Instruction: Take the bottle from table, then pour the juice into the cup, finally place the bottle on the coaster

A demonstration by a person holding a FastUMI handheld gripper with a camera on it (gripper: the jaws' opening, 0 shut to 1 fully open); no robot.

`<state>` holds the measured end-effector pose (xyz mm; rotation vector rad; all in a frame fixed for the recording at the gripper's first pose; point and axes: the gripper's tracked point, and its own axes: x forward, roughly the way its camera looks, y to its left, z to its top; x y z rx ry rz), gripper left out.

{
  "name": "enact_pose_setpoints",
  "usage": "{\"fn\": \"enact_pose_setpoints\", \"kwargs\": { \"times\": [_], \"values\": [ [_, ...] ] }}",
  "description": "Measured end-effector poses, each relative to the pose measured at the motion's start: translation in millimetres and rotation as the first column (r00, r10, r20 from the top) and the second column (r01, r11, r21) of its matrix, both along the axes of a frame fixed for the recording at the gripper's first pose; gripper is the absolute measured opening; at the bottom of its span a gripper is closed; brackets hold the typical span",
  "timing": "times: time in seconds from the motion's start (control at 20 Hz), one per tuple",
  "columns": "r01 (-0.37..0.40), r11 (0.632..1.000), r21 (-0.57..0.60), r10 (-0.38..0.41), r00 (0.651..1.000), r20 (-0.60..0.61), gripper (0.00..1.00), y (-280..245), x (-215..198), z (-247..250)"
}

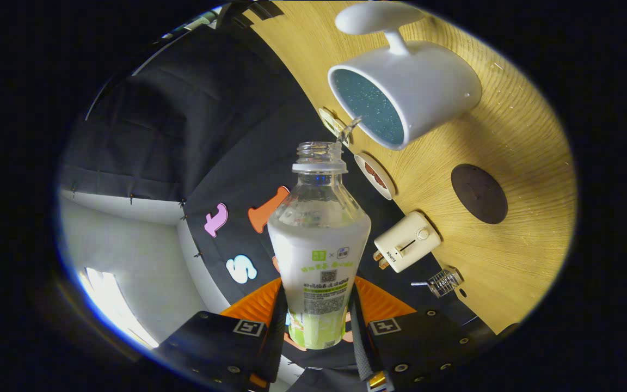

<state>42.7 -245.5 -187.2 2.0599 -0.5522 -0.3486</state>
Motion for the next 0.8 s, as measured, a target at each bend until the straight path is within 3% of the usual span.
{"fn": "enact_pose_setpoints", "kwargs": {
  "times": [0.2,0.55,0.65,0.8],
  "values": [
    [0.005,1.000,-0.008,-0.005,1.000,0.004,0.55,2.0,0.6,-2.4],
    [-0.170,0.958,-0.231,0.105,0.957,-0.269,0.55,19.9,12.4,-45.4],
    [-0.246,0.916,-0.318,0.113,0.916,-0.384,0.55,27.2,17.6,-60.5],
    [-0.365,0.819,-0.443,0.096,0.848,-0.522,0.55,31.3,15.1,-74.3]
  ]
}}
